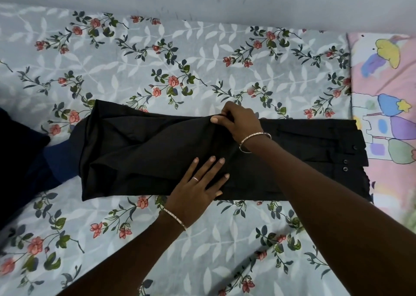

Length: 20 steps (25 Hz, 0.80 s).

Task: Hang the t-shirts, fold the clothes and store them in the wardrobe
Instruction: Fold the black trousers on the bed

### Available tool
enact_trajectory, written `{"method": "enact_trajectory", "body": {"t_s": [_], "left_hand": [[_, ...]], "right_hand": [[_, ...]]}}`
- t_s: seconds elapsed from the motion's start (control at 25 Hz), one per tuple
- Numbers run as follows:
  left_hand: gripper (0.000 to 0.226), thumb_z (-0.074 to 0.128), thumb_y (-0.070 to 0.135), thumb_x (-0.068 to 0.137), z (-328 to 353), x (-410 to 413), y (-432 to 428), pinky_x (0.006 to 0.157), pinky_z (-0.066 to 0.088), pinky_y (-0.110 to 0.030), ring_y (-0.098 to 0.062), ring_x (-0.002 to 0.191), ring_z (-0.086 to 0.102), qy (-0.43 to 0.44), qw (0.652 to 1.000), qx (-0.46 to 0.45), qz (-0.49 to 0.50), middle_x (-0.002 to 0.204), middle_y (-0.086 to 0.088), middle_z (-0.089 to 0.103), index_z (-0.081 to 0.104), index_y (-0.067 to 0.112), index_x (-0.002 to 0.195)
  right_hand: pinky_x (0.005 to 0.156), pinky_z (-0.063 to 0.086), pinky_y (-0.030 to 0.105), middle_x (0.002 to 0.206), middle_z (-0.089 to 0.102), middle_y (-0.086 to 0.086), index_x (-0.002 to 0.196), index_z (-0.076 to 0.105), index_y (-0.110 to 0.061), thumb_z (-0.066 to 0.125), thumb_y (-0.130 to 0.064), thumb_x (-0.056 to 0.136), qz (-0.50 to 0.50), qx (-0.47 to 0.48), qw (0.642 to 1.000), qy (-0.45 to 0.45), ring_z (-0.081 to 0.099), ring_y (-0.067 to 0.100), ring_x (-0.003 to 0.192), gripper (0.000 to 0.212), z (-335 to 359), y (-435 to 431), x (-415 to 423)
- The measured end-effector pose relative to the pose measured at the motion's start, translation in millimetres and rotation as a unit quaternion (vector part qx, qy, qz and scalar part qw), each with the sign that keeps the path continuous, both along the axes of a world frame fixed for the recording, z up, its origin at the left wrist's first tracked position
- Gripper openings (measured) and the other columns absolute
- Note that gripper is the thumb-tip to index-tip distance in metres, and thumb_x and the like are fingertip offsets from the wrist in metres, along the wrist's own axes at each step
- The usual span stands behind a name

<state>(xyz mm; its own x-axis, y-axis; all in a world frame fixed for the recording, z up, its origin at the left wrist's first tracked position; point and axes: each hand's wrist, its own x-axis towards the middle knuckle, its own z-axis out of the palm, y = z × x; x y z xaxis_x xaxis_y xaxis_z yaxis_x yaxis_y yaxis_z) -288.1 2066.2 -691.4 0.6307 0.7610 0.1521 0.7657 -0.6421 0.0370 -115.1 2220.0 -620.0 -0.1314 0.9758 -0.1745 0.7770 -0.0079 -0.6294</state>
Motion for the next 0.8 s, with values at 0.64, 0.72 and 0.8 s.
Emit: {"method": "enact_trajectory", "body": {"t_s": [0.64, 0.72, 0.8], "left_hand": [[0.025, 0.054, 0.026, 0.1, 14, 31, 6, 0.104, 0.045, -0.052, -0.023, 0.121, 0.063, -0.106, 0.991, 0.077, 0.017, 0.125, -0.008, 0.069, 0.074, 0.016, 0.112], [0.032, 0.052, 0.033, 0.1, 14, 31, 3, 0.11, 0.039, -0.052, -0.024, 0.131, 0.054, -0.093, 0.995, 0.023, 0.022, 0.137, -0.008, 0.062, 0.07, 0.018, 0.121], [0.043, 0.049, 0.038, 0.099, 14, 34, 1, 0.117, 0.03, -0.051, -0.025, 0.144, 0.039, -0.068, 0.997, -0.036, 0.015, 0.152, -0.008, 0.046, 0.057, 0.023, 0.138]], "right_hand": [[0.081, 0.028, 0.038, 0.081, 0.056, -0.006, 0.088, 0.05, -0.025, 0.05, -0.053, 0.098, 0.069, -0.038, 0.993, -0.089, 0.054, 0.023, 0.089, 0.03, -3, -5, 41], [0.083, 0.028, 0.039, 0.085, 0.056, -0.006, 0.092, 0.052, -0.026, 0.047, -0.064, 0.095, 0.078, -0.06, 0.987, -0.129, 0.05, 0.019, 0.089, 0.038, -2, -10, 56], [0.087, 0.029, 0.041, 0.08, 0.054, -0.009, 0.088, 0.055, -0.024, 0.046, -0.074, 0.088, 0.09, -0.074, 0.978, -0.171, 0.05, 0.017, 0.086, 0.051, 0, -18, 82]]}}
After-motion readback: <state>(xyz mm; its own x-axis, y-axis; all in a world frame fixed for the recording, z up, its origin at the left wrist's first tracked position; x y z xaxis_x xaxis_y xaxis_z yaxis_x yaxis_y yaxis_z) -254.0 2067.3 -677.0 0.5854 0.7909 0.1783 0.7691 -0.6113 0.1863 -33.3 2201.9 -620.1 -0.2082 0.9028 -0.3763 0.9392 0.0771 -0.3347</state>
